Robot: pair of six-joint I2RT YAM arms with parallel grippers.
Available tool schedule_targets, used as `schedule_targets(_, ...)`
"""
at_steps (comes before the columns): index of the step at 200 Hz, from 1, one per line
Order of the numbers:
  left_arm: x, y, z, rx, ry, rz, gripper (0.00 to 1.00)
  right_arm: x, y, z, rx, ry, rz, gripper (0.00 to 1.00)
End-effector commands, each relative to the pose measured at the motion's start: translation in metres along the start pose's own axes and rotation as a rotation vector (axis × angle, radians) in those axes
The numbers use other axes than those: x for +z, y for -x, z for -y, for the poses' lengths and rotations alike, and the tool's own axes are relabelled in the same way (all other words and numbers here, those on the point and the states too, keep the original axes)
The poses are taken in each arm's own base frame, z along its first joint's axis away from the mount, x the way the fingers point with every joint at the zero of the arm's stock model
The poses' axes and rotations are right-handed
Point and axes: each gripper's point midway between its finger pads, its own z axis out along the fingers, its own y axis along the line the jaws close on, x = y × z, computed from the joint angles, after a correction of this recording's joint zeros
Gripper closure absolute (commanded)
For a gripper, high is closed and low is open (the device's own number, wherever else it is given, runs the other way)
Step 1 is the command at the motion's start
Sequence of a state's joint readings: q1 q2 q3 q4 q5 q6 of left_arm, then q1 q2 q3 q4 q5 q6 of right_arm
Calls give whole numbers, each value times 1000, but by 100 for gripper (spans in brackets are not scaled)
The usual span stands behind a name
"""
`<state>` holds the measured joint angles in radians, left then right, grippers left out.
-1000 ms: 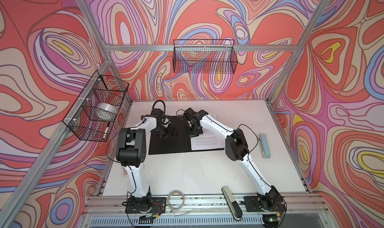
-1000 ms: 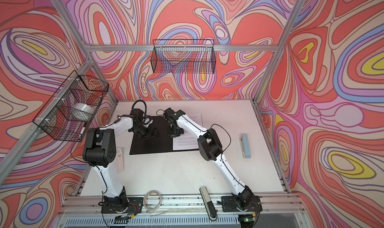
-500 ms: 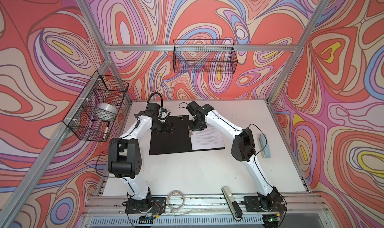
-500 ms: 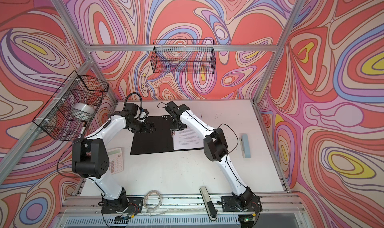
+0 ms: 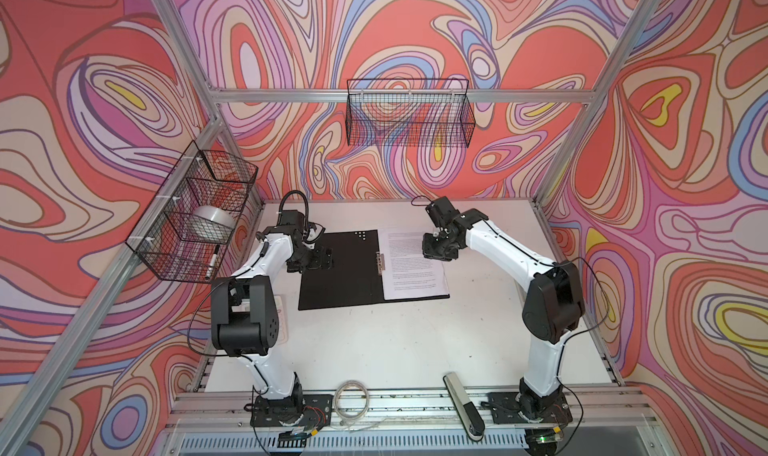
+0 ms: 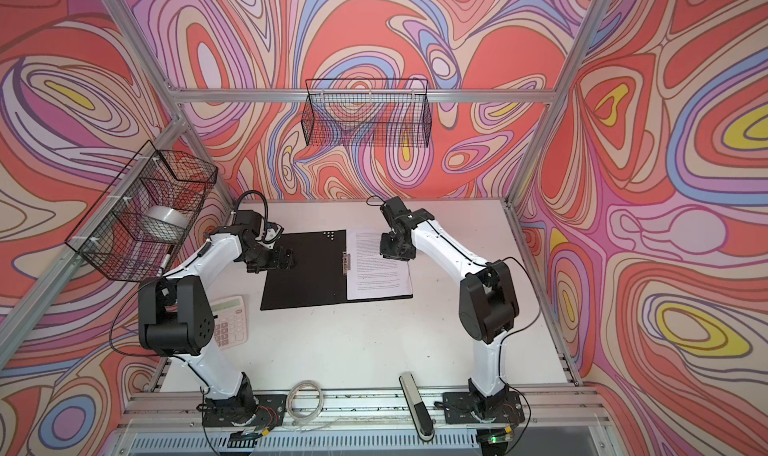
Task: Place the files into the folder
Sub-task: 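Lift the right gripper off the clip and draw it back from the folder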
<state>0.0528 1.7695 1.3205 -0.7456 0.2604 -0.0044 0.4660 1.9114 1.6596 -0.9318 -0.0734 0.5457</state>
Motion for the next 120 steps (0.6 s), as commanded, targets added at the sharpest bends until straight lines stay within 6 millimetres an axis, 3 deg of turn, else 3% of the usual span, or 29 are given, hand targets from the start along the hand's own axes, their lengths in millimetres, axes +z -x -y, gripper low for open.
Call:
schedule_targets(1,1,1,-6,-11,7,-22,0,-6,7,-6,32,95,39,65)
schedule_targets(29,8,4,-20,-1,80,-34,0,1,4,10,85,115,38,65)
schedule_targets(90,27,17,-24,-21,75,-51,0,12,-16,35,128,100,14,65)
schedule_targets(93,29,17,-25,-21,77,-53,0,4,-14,34,126,110,32,65)
schedule_targets(120,34,22,-29,-26,95,-34,0,4,-19,54,163,105,21,65)
